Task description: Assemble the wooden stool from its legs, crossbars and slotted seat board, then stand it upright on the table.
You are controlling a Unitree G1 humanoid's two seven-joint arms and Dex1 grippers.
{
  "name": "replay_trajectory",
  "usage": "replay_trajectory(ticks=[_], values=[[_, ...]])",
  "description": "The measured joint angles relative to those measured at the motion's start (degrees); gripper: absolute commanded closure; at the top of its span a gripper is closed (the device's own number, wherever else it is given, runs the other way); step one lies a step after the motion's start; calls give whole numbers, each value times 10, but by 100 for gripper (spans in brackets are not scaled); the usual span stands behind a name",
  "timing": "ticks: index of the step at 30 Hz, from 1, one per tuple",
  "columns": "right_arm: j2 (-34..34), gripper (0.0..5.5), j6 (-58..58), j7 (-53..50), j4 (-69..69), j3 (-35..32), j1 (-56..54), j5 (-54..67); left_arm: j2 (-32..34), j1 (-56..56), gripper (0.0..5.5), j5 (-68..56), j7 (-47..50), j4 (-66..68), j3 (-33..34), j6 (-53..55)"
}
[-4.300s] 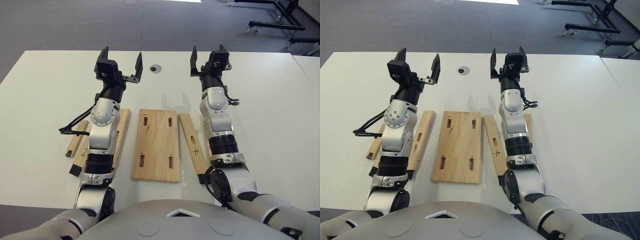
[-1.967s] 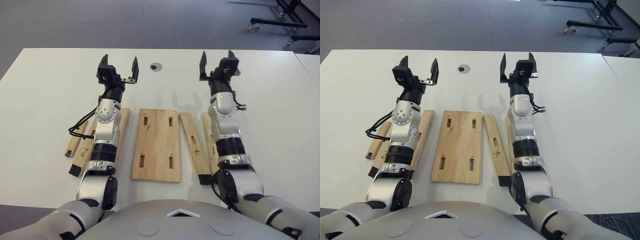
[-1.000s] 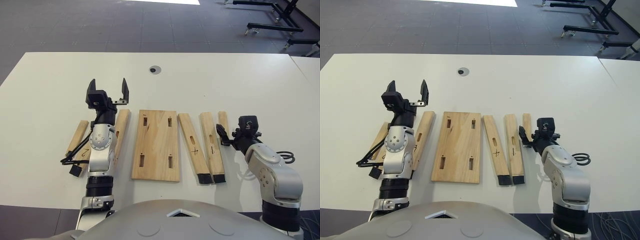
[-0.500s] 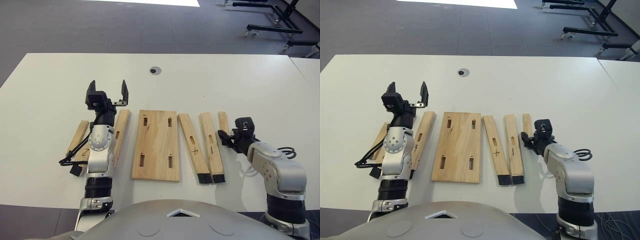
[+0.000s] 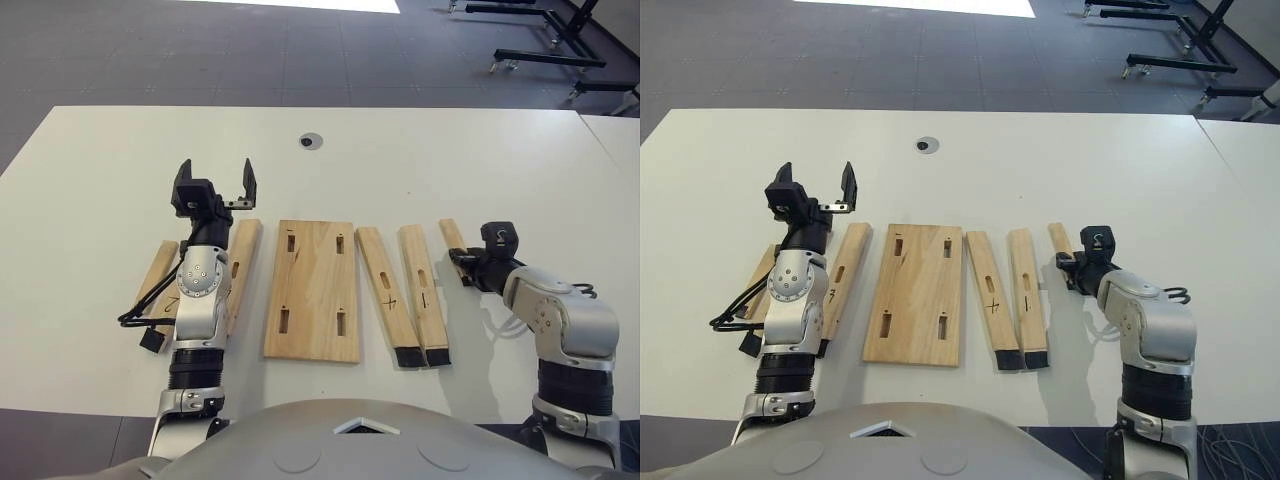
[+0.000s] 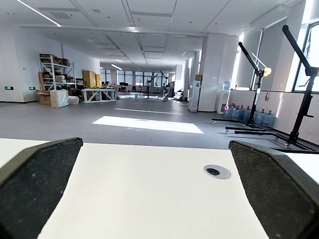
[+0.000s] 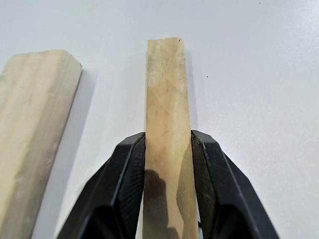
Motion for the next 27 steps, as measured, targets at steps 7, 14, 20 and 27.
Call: replay_trajectory(ticks=[7,14,20,27], values=[[57,422,-334,-27,197,32,-159,-66,22,-78,10,-51,-30,52,34,8],[147,422,-600,46,381,141,-379,-103,31,-162,10,-290,-155,61,99,142],[216,422,-755,73,399,260,-370,-175,46,-145,10,-577,-261,-41,120,388],[234,422,-767,145,395,315,-337,-169,70,-129,10,-673,-246,-61,140,484]])
